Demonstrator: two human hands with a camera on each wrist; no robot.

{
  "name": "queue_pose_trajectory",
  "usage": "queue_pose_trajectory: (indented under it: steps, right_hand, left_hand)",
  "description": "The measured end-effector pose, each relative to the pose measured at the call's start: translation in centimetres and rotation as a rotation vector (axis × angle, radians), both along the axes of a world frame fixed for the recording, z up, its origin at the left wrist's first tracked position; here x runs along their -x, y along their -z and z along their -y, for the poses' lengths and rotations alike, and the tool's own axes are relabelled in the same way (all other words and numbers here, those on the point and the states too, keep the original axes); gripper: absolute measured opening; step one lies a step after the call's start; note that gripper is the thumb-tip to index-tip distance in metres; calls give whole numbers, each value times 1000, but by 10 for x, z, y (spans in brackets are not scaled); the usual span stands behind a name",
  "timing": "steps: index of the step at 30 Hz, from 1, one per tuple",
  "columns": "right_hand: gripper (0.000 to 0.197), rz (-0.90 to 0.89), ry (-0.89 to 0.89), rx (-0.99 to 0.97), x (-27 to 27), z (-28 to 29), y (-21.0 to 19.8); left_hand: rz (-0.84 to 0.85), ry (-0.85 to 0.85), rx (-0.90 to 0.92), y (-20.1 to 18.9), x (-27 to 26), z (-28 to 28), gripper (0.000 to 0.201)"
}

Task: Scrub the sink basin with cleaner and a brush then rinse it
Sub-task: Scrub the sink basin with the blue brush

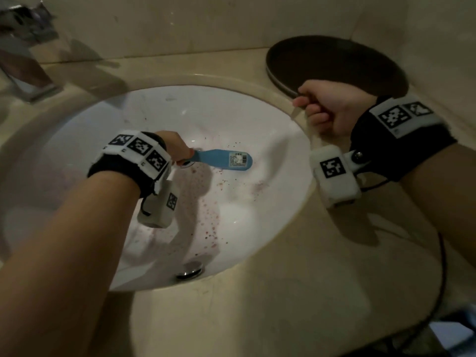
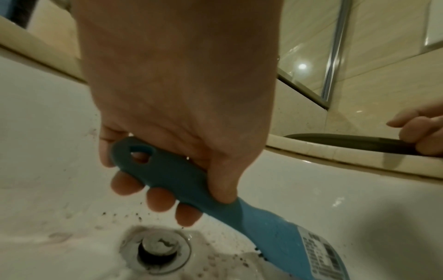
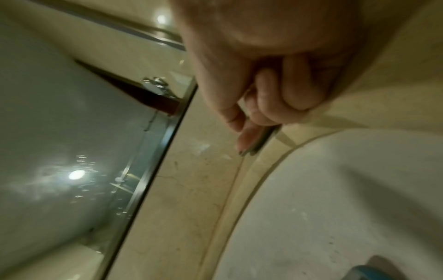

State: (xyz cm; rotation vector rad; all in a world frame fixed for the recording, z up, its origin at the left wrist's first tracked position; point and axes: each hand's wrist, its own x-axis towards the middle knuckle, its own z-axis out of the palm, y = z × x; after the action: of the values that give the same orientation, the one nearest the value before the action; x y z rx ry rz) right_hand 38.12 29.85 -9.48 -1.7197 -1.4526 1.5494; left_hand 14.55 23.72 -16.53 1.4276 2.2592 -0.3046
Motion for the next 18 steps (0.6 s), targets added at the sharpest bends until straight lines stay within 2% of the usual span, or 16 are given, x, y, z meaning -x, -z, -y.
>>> queue_pose_trajectory:
  steps: [6, 9, 12, 16, 18]
  right_hand:
    - [36, 167, 11, -86, 7, 1, 9]
    - [37, 196, 9, -94, 9, -1, 10]
    - [37, 192, 18, -102, 8, -2, 11]
    - [37, 165, 11, -116, 8, -3, 13]
    - [36, 151, 5, -119, 7, -3, 14]
  left_hand:
    - [-4, 59, -14, 2, 9, -5, 38]
    - [84, 40, -60, 6, 9, -3, 35]
    - [152, 10, -143, 12, 9, 1, 42]
    - [37, 17, -220, 16, 18, 14, 45]
    - [49, 18, -200, 17, 22, 17, 44]
